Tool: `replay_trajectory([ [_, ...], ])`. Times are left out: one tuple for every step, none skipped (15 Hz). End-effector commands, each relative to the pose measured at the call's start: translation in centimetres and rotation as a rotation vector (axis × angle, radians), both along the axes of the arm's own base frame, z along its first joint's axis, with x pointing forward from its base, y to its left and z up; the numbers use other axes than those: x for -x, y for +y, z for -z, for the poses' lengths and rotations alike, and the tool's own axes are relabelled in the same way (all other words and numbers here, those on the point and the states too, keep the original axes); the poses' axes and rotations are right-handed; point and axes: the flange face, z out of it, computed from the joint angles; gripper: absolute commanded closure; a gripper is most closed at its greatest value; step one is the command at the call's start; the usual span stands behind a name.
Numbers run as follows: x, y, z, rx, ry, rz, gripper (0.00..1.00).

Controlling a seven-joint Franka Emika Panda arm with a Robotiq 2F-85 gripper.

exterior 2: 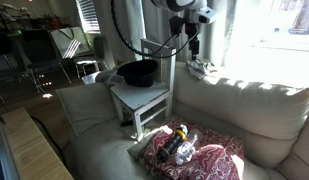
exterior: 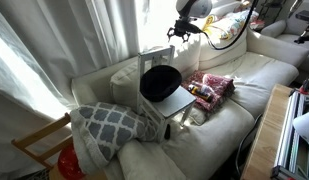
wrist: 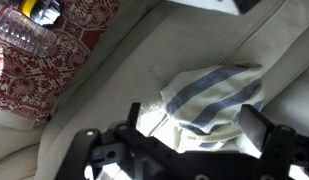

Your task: Put the grey towel in the black hat and put the red towel

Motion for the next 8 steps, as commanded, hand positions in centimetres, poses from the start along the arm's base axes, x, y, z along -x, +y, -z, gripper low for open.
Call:
replay_trajectory([
  [-1.4,-0.7,4.1,-0.077,0.007,0.073,0.0],
  [-1.9,-0.9,5.0,-0.082,-0.014,0.086,0.0],
  [-2.3,-1.1,5.7,-0.105,-0.033,0.106,0.0],
  [-2.9,-1.2,6.1,-0.119,-0.064,0.118,0.0],
  [-3.4,-1.3,6.6,-0.127,-0.094,0.133,0.0],
  [-3.9,-1.4,6.9,-0.134,-0.128,0.142,0.0],
  [-4.5,-1.5,7.2,-0.132,-0.16,0.147,0.0],
  [-4.9,-1.5,7.6,-0.114,-0.188,0.149,0.0],
])
